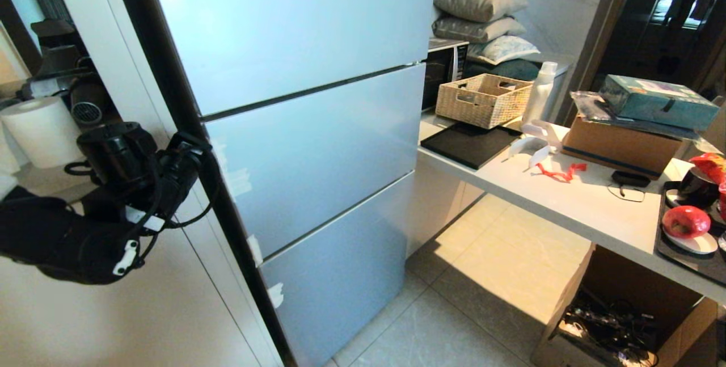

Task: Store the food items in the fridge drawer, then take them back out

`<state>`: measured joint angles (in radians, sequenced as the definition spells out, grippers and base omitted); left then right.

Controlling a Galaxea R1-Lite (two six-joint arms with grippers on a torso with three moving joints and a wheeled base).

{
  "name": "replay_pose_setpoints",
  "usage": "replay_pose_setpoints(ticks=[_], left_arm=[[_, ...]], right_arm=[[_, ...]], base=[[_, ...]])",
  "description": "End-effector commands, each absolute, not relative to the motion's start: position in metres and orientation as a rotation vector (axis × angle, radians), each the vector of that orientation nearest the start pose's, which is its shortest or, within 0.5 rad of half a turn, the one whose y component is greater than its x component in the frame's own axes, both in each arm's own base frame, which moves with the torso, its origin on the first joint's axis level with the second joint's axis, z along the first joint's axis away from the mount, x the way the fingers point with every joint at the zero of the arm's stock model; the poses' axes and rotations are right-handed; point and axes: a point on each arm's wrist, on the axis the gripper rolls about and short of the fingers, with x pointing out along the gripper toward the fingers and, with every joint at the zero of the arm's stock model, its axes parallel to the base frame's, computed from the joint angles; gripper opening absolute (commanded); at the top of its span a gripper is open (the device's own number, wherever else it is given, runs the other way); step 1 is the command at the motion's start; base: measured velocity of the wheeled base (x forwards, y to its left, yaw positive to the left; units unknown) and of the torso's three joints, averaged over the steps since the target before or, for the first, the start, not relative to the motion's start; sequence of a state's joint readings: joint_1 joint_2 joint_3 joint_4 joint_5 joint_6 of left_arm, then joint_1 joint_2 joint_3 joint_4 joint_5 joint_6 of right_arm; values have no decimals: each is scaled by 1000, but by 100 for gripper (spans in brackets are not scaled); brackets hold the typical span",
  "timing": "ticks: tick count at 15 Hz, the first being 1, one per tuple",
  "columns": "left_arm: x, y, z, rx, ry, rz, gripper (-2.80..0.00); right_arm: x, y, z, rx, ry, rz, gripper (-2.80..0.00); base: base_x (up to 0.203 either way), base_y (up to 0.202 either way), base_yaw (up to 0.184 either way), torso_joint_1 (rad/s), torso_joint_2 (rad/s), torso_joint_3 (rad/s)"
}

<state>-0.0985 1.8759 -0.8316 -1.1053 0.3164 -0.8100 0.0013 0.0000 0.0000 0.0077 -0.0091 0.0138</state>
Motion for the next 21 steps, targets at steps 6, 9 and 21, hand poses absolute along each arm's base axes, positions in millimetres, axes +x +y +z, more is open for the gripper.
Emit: replay_pose_setpoints(ticks=[6, 9, 21], left_arm=[[361, -30, 173, -825, -148, 178, -280], [364, -40, 170, -834, -132, 152, -280], [337, -69, 179, -849, -91, 58, -280]], right_arm=[[-23, 0, 75, 14, 9, -8, -280], [-23, 0, 75, 14, 9, -8, -280], [-23, 0, 75, 14, 9, -8, -280]], base=[[0, 0, 0, 0, 0, 0], [0, 0, 0, 0, 0, 0], [0, 0, 0, 0, 0, 0]])
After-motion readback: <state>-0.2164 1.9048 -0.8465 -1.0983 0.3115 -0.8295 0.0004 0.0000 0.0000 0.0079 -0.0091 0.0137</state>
